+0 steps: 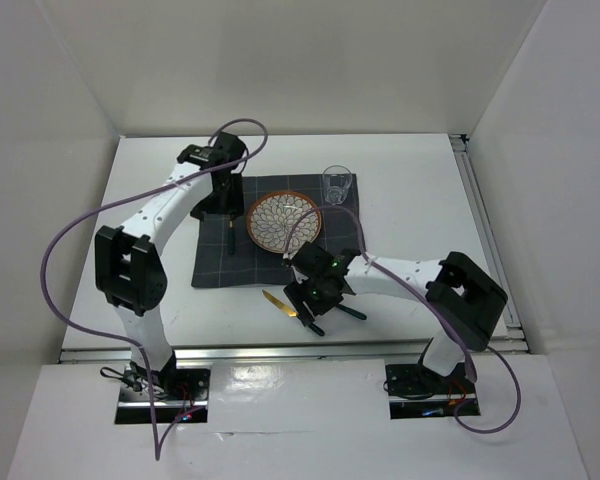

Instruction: Set the dinner table for one person

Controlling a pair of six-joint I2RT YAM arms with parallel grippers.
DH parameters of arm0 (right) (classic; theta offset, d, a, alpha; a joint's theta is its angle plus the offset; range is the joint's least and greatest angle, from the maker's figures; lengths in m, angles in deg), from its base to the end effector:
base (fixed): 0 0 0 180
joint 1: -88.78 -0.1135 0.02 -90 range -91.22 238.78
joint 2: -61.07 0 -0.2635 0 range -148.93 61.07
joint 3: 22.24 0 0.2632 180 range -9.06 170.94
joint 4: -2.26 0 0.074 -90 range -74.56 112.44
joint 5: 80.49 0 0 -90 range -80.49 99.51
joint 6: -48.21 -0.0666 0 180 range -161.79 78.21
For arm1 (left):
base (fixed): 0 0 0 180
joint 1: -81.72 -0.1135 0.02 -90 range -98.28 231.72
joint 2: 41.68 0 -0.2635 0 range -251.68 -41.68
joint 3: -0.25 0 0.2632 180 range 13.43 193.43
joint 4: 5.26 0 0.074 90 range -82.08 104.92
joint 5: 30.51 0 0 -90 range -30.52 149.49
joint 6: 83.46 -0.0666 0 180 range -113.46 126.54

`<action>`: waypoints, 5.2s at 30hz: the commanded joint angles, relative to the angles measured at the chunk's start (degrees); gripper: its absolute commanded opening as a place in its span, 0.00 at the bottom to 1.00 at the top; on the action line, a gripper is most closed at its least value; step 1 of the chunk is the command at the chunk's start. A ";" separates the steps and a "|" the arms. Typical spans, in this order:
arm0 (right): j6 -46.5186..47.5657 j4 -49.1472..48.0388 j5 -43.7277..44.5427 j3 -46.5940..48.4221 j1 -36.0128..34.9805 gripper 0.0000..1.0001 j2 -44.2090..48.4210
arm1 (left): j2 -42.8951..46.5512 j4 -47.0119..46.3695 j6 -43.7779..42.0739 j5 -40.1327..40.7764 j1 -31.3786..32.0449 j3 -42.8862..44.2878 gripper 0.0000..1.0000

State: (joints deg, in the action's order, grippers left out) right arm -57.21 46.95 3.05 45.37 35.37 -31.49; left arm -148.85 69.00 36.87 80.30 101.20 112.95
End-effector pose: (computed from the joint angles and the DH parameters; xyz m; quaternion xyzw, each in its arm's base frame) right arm 0.1842 0.2607 0.1343 -0.3293 0.9259 0.1455 0.1142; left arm 0.3937 -0.1141 0.2636 -0.1246 0.9592 0.0846 0.2394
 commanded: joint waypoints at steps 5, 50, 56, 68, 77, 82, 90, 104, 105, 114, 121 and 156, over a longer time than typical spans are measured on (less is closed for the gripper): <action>-1.54 -4.61 1.89 0.32 -4.33 0.59 -4.21 | 4.78 2.64 2.98 -0.42 -1.56 -0.03 0.84; -8.49 -0.75 12.17 23.35 26.51 0.14 -15.19 | 12.34 -0.08 2.46 -5.35 -7.09 -3.72 0.83; -6.56 -0.13 11.64 22.21 25.99 0.51 -12.31 | 12.34 -0.08 2.46 -5.96 -7.09 -3.72 0.83; -7.16 2.86 2.24 1.48 16.86 0.65 7.03 | 12.34 -0.08 2.46 -6.49 -7.09 -2.67 0.83; -13.50 3.47 0.56 -7.06 12.90 0.79 9.41 | 12.34 -0.08 2.46 -7.01 -7.09 -2.14 0.83; -12.97 2.95 0.57 -8.12 11.84 0.77 8.01 | 12.34 -0.08 2.46 -7.02 -7.09 -2.75 0.83; -12.97 4.79 1.36 -6.54 3.50 0.44 3.70 | 12.87 -0.08 2.46 -7.55 -7.09 -2.76 0.83; -14.02 20.15 14.88 7.68 -7.85 0.00 6.32 | 12.87 -0.70 2.98 -8.69 -7.09 -3.29 0.83; -14.02 20.96 16.29 8.57 -7.85 0.00 7.64 | 12.87 -1.22 2.98 -8.69 -7.09 -3.29 0.83; -13.32 10.62 15.69 12.27 17.27 0.00 8.73 | 13.92 -1.23 2.98 -8.69 -7.09 -3.29 0.83; -7.78 3.22 14.63 17.89 26.42 0.00 -3.32 | 14.45 -1.23 2.98 -8.69 -7.09 -3.29 0.83; -14.37 5.58 28.61 13.34 42.66 0.99 19.06 | 16.47 -5.34 1.32 -13.08 -7.09 -2.66 0.83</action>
State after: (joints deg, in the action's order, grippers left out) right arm -68.75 52.98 28.36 62.53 75.02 -15.03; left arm -135.89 66.92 39.56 69.70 94.49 109.83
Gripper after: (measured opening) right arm 0.993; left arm 0.829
